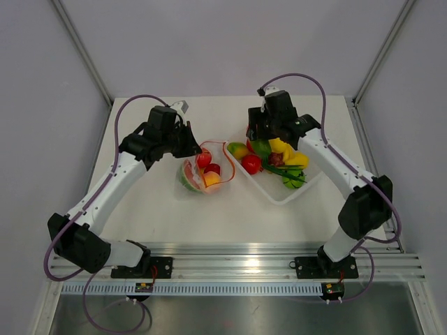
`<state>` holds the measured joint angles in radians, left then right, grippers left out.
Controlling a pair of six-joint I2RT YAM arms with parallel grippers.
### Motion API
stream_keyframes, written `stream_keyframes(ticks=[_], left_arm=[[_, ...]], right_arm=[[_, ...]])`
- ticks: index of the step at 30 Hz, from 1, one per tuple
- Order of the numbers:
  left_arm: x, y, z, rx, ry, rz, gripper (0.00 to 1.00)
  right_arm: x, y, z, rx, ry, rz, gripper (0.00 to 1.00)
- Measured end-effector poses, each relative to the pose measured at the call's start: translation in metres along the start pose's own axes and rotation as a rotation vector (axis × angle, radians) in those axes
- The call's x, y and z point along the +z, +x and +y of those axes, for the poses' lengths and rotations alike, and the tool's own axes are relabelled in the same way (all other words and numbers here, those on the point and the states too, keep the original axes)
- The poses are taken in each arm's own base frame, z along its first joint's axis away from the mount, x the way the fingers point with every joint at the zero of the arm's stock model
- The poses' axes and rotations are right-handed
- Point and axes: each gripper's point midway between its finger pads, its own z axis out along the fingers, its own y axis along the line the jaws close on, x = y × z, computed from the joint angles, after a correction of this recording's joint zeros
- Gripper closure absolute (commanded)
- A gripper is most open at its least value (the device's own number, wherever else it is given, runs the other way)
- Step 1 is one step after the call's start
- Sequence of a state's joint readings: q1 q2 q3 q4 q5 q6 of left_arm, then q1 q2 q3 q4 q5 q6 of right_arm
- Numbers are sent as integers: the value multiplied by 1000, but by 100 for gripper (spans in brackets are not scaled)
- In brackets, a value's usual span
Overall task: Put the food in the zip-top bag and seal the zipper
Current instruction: Pick up the fake fruit from the bin, then place the fake fruit in the zipper food storage bag.
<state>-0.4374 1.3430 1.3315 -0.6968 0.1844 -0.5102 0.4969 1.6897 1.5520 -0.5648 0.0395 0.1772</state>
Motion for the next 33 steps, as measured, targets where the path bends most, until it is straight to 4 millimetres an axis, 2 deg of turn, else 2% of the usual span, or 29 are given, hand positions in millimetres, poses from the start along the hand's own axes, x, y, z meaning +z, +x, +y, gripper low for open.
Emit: stream_keyframes(ticks=[5, 9, 12, 16, 22, 24, 26, 28, 29, 32, 33], left_arm=[[0, 1, -3, -5, 13, 5, 100], [0, 1, -4, -6, 20, 8, 100], [0, 2, -5, -10, 24, 10, 100], [0, 3, -5, -12, 27, 13, 100], [1, 6, -6, -14, 37, 21, 100], [0, 6, -7, -14, 43, 22, 100], [-2, 6, -8, -13, 49, 21, 100], [-3, 6, -9, -14, 54, 21, 100], [-3, 6, -10, -16, 58, 20, 100], [-4, 8, -7, -20, 53, 21, 100], [-5, 8, -6, -25, 51, 21, 100]], right_arm=[[-55, -18, 22, 85, -61, -94, 63], [-86, -11, 72, 84, -172, -110, 62], [-95, 4, 109, 73, -262, -74, 62], [-84, 22, 126, 79, -290, -13, 62], [-46, 58, 143, 60, -278, 113, 59], [-35, 63, 148, 56, -278, 143, 58], [-23, 59, 154, 54, -280, 151, 50], [-13, 53, 160, 52, -284, 149, 35], [-8, 50, 163, 51, -286, 149, 21], [0, 45, 166, 46, -281, 147, 6], [0, 44, 165, 45, -277, 147, 4]])
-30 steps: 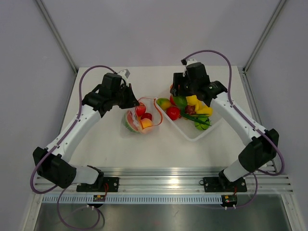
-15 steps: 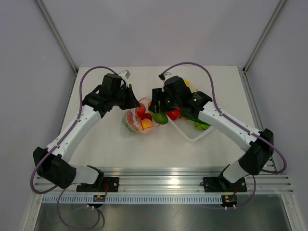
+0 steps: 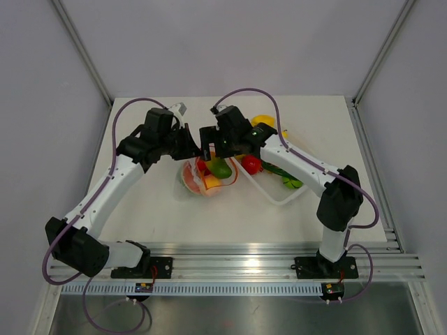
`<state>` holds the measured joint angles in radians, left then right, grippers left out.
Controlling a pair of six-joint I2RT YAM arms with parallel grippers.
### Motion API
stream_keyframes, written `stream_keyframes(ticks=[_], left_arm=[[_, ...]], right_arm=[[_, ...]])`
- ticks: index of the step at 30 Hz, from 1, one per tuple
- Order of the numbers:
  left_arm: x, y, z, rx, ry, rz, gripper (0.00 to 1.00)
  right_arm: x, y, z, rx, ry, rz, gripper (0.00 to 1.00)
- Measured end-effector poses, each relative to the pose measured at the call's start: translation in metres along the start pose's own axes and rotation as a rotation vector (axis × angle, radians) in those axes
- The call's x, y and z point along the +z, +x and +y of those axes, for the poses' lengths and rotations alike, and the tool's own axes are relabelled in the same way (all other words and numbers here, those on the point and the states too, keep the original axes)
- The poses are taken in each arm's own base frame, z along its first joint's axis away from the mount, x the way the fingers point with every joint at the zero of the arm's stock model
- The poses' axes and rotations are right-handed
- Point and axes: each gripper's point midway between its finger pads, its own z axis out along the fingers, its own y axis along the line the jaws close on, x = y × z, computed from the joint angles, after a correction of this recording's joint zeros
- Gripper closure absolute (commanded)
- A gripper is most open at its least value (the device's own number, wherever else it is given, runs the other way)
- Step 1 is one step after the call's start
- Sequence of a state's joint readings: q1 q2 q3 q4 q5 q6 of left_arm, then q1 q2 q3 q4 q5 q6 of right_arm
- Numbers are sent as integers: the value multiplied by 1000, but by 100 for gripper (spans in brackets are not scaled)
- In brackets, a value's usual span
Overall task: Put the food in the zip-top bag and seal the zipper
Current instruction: Place the fake fruit in the zipper food storage bag, then adjust the zipper food storage bag at the center of the board.
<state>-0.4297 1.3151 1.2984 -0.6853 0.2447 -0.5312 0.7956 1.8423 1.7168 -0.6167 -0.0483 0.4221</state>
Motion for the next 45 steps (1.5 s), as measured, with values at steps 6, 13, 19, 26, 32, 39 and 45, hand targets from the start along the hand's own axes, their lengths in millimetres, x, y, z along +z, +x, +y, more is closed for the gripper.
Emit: stream_keyframes(ticks=[6, 13, 19, 26, 32, 39, 45], left_arm=[[0, 1, -1, -3, 7, 7, 100], [0, 1, -3, 0, 14, 6, 100], [0, 1, -3, 1, 13, 7, 100], [-2, 2, -1, 3, 6, 9, 100], [-13, 2, 8, 15, -38, -8, 100], [-20, 0, 14, 23, -66, -23, 100], [-13, -3, 20, 19, -97, -23, 100]], right_arm=[[-12, 0, -5, -10, 20, -16, 4], [-64, -7, -16, -30, 53, -113, 28], [-49, 24, -47, 2, 122, -26, 28], [-12, 52, -65, 3, 179, 87, 62], [-9, 49, -62, 8, 173, 86, 100], [-32, 28, -40, 24, 92, 25, 100], [-62, -5, -3, 56, -45, -46, 100]])
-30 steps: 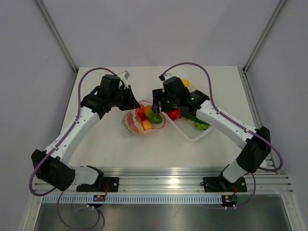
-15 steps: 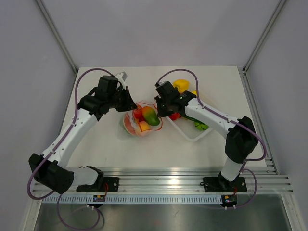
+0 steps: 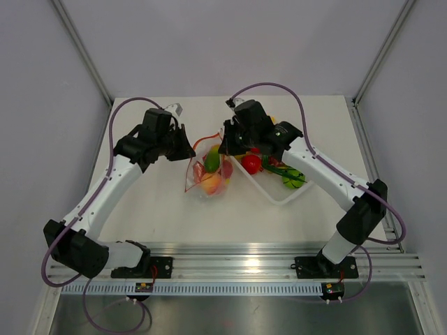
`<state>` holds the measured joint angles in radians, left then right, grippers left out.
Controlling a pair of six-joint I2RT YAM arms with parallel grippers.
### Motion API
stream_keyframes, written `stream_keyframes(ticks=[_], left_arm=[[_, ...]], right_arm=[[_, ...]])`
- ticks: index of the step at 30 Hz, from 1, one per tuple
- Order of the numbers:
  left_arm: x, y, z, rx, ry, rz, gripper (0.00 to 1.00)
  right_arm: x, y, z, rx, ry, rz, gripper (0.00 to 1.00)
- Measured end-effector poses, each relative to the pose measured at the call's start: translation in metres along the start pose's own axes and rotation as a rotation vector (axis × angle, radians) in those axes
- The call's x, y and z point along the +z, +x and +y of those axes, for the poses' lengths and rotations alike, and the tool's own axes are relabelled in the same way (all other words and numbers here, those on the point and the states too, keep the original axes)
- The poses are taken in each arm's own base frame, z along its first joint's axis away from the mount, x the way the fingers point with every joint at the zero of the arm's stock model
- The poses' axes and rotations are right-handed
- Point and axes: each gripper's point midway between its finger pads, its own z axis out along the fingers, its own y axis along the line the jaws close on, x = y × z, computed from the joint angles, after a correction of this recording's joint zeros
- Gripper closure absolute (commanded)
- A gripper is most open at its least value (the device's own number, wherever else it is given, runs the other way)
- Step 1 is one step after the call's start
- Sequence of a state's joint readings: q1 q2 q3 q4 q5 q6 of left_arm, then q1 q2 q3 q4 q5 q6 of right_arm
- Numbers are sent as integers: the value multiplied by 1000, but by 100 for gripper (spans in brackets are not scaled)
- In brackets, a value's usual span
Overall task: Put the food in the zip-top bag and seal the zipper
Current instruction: Adjust the zipper food storage bag at the center of the board, then pick up the fake fruit from the bin.
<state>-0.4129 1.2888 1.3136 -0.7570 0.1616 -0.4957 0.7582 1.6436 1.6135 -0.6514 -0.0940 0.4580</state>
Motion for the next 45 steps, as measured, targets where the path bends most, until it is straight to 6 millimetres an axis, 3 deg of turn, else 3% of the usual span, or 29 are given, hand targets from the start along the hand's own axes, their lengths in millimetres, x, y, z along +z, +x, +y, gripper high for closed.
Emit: stream_keyframes(ticks=[3, 6, 10, 13, 18, 19, 20, 23, 27, 32, 35, 37, 39, 40, 42, 45], left_arm=[[7, 3, 4, -9, -18, 22, 100], [3, -3, 0, -15, -23, 23, 100], [-18, -28, -17, -12, 12, -44, 100], [-25, -34, -22, -15, 28, -72, 100], [-2, -15, -9, -40, -4, -8, 100], [5, -8, -4, -51, -17, 17, 100], [11, -2, -1, -60, -27, 40, 100], [15, 6, 4, -69, -43, 69, 100], [14, 2, -1, -67, -23, 56, 100], [14, 0, -7, -80, 5, 55, 100], [14, -2, -12, -86, 30, 49, 100], [14, -3, -14, -89, 38, 47, 100], [14, -3, -15, -91, 41, 48, 100], [14, -3, -15, -91, 42, 47, 100], [14, -3, -15, -92, 42, 48, 100], [14, -3, -15, -92, 42, 47, 100]], right_arm=[[-3, -21, 14, 4, -28, -36, 100], [5, -29, 20, 8, -38, -26, 100], [9, -22, 18, 18, -35, 3, 100], [5, -19, 16, 16, -33, -4, 100], [21, 1, -4, 12, 27, 37, 98], [27, 8, -9, 14, 39, 56, 69], [32, 16, -14, 19, 49, 74, 51], [36, 33, -27, 12, 87, 115, 31], [21, 17, -35, -29, 146, 51, 29], [-31, -26, -39, -33, 166, -111, 29], [-68, -59, -68, 23, 210, -227, 28], [-85, -77, -103, 83, 266, -291, 19], [-90, -86, -145, 146, 338, -312, 14], [-85, -87, -170, 183, 382, -301, 8], [-68, -81, -202, 229, 433, -259, 6], [-29, -56, -239, 285, 485, -144, 3]])
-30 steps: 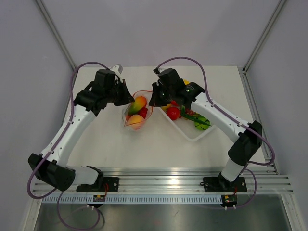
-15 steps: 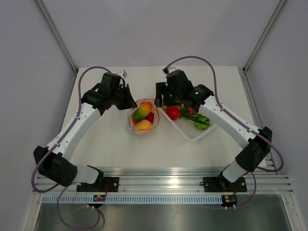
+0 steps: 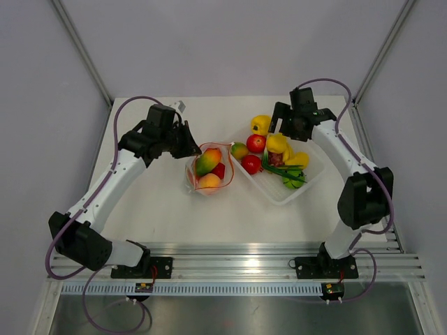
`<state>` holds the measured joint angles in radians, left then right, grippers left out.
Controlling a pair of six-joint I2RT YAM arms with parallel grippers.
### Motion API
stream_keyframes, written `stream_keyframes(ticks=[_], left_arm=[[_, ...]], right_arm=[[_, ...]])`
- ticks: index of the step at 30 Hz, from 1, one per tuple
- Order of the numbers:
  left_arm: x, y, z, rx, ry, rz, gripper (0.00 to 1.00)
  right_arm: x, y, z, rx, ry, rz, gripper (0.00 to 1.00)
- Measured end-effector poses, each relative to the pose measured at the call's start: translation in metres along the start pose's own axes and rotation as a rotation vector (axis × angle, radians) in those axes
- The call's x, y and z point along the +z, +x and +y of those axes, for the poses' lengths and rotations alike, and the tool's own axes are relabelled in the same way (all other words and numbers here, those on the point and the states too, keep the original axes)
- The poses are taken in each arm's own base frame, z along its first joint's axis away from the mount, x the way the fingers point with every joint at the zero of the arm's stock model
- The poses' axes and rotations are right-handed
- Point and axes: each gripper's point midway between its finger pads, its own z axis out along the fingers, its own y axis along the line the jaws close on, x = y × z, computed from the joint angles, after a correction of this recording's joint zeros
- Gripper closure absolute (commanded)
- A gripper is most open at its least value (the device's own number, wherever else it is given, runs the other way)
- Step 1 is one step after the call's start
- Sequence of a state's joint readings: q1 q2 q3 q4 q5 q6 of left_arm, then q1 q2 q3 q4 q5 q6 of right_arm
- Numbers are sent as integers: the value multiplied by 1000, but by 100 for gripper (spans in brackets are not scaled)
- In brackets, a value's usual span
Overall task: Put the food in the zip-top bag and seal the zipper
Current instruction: Pick up the fake fruit from the bin.
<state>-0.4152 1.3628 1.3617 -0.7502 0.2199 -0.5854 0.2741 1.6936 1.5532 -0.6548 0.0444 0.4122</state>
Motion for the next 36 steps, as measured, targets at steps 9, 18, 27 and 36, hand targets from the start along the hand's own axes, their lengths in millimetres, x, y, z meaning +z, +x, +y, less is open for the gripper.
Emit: stream_keyframes(ticks=[9, 18, 27, 36], left_arm=[[0, 0, 0, 0, 0, 0, 100], [0, 0, 0, 0, 1, 0, 100], [0, 0, 0, 0, 2, 0, 100], [0, -2, -3, -5, 15, -5, 100]], right_arm=[[56, 38, -17, 9, 39, 125, 1], [76, 44, -21, 15, 42, 141, 31], [47, 44, -19, 37, 3, 110, 41], [-79, 19, 46, -9, -192, -112, 40]])
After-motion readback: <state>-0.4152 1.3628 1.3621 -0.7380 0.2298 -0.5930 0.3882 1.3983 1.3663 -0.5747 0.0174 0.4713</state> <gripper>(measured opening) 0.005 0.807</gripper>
